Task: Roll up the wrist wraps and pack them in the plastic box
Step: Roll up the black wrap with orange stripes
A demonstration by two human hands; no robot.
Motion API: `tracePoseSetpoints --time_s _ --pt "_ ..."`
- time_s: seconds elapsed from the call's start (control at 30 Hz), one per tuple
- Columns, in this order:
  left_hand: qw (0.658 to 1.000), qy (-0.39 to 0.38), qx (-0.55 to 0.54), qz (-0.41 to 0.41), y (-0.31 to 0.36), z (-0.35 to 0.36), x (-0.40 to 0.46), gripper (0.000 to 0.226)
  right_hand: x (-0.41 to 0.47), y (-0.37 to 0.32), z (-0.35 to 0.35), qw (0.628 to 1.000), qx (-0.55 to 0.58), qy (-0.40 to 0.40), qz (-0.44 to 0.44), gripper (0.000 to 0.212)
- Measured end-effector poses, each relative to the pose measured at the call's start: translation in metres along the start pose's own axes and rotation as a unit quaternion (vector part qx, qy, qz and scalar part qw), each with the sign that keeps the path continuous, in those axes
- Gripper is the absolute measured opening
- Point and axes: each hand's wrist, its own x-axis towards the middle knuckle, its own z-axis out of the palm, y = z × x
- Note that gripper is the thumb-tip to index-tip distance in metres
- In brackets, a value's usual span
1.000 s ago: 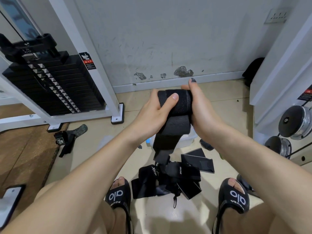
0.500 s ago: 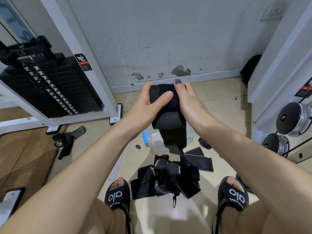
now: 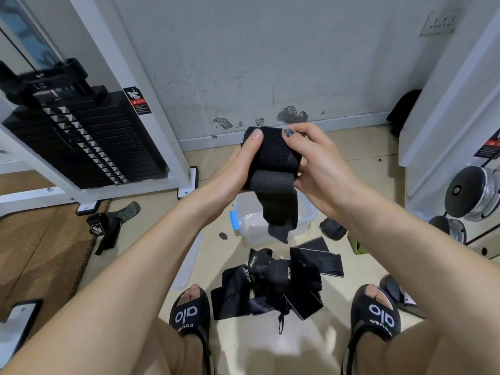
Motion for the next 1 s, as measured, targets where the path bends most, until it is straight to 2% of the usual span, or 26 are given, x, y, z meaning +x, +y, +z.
tracePoseSetpoints --time_s 0.13,0.23,0.53,0.63,0.73,0.8,0.87,0.93,1.0 --pt "0.999 -0.038 0.030 0.006 0.003 0.001 -0.002 0.064 0.000 -0.004 -0.005 0.999 0.029 -0.016 -0.005 0.012" --pt "0.998 -0.053 0.037 0.007 0.006 -0.002 -0.004 0.062 0.001 -0.005 -0.008 0.999 -0.001 -0.032 -0.015 0.013" --pt "0.998 -0.008 0.056 -0.010 0.011 0.002 -0.011 0.065 -0.001 -0.003 -0.010 0.994 -0.053 -0.077 -0.055 0.018" --pt "0.999 0.007 0.045 0.011 0.008 0.001 -0.009 0.055 -0.001 -0.001 -0.012 0.993 -0.063 -0.073 -0.062 0.021" --pt "0.998 0.021 0.043 0.040 0.005 0.001 -0.006 0.046 0.001 -0.002 -0.015 0.996 -0.052 -0.073 -0.028 0.025" --pt "0.997 0.030 0.052 0.058 0.004 0.001 -0.005 0.050 0.002 0.000 -0.017 0.995 -0.075 -0.061 0.016 0.030" --pt "0.995 0.047 0.061 0.069 0.003 0.001 -0.004 0.064 0.003 0.003 -0.019 0.988 -0.131 -0.056 0.060 0.048" --pt "0.994 0.062 0.051 0.077 0.001 0.001 -0.002 0.069 0.003 0.005 -0.020 0.979 -0.184 -0.057 0.066 0.055" --pt "0.994 0.073 0.031 0.079 -0.001 0.001 0.000 0.066 0.003 0.004 -0.021 0.982 -0.179 -0.045 0.044 0.055"
